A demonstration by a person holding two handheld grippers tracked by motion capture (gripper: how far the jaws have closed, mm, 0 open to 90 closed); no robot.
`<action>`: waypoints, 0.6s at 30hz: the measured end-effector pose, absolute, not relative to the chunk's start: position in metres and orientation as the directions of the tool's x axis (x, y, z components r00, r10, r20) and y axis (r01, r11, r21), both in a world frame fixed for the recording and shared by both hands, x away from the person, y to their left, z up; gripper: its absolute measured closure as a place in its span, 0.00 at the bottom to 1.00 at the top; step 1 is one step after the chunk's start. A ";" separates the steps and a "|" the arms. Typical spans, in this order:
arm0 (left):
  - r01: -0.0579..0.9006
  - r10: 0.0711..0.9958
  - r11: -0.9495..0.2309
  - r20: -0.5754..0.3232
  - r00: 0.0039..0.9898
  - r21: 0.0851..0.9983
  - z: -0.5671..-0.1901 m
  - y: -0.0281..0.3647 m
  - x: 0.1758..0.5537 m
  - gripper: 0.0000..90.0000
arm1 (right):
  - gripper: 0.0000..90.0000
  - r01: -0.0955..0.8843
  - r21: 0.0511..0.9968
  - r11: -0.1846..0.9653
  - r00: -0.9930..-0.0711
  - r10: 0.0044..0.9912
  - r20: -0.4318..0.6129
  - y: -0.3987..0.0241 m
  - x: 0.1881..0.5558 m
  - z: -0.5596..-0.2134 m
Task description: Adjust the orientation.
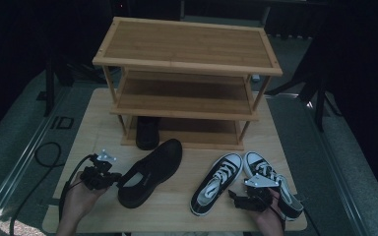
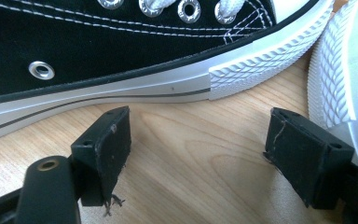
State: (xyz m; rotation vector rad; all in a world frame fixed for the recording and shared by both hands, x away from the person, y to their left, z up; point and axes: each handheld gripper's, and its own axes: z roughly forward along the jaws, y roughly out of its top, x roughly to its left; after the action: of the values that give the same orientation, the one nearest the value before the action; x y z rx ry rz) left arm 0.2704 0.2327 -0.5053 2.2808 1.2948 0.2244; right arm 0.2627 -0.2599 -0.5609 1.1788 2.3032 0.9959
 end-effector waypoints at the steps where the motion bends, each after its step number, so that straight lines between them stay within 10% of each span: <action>1: 0.759 0.840 -0.419 -0.105 0.533 0.497 -0.508 0.234 0.269 1.00 | 0.25 0.553 0.730 0.401 -0.583 0.812 -0.004 -0.260 0.263 -0.561; 18: 0.775 0.850 -0.406 -0.110 0.515 0.485 -0.522 0.233 0.239 1.00 | 0.25 0.553 0.730 0.401 -0.583 0.812 -0.004 -0.260 0.263 -0.561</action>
State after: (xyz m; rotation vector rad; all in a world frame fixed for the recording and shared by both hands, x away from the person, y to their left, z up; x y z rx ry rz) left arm 0.2394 0.2333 -0.5223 2.2787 1.3282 0.2100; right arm 0.2627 -0.2599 -0.5609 1.1793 2.3032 0.9961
